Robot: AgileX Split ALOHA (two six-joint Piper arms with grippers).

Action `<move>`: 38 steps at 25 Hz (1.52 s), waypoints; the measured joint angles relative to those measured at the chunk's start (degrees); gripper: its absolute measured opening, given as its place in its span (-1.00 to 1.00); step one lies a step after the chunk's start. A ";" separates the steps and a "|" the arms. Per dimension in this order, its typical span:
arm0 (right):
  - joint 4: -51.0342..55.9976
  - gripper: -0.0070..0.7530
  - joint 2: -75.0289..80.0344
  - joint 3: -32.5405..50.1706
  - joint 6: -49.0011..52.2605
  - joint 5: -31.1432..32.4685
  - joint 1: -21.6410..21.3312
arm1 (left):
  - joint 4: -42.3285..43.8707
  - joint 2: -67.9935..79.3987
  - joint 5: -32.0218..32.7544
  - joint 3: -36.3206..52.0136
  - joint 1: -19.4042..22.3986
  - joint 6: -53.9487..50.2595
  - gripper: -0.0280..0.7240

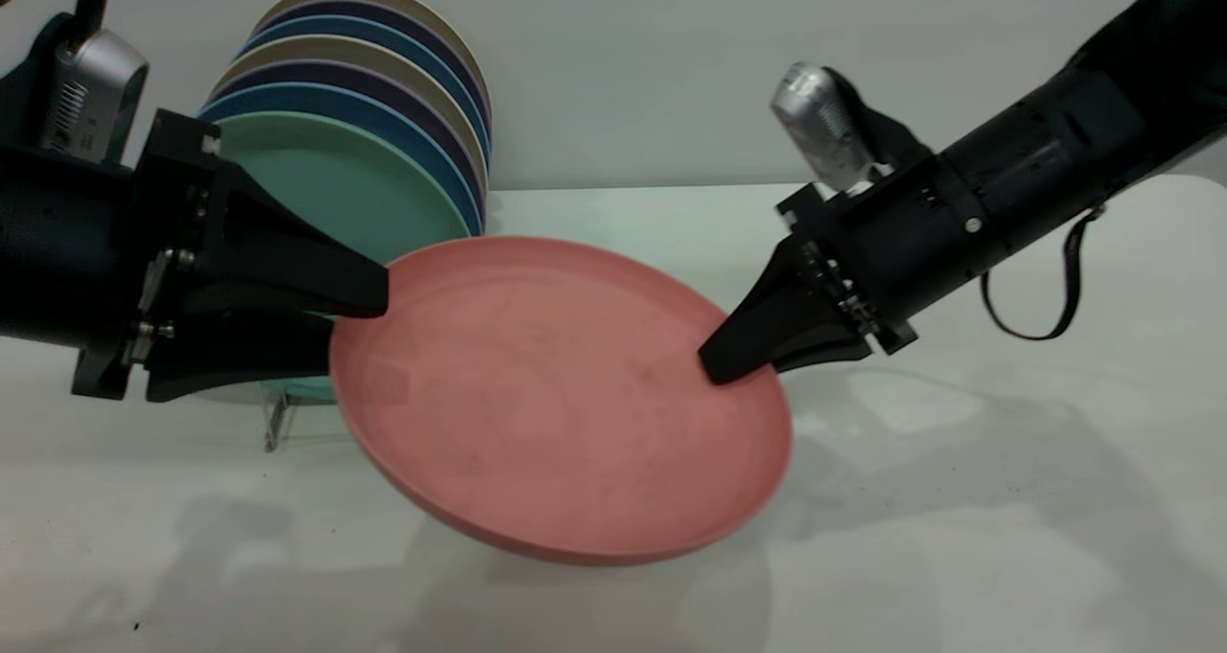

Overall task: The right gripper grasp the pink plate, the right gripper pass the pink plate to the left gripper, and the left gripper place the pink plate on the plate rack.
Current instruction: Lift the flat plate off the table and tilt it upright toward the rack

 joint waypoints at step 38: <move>4.25 0.40 -6.05 0.07 0.67 3.98 0.15 | 3.00 0.00 -6.26 -0.05 0.00 4.16 -0.59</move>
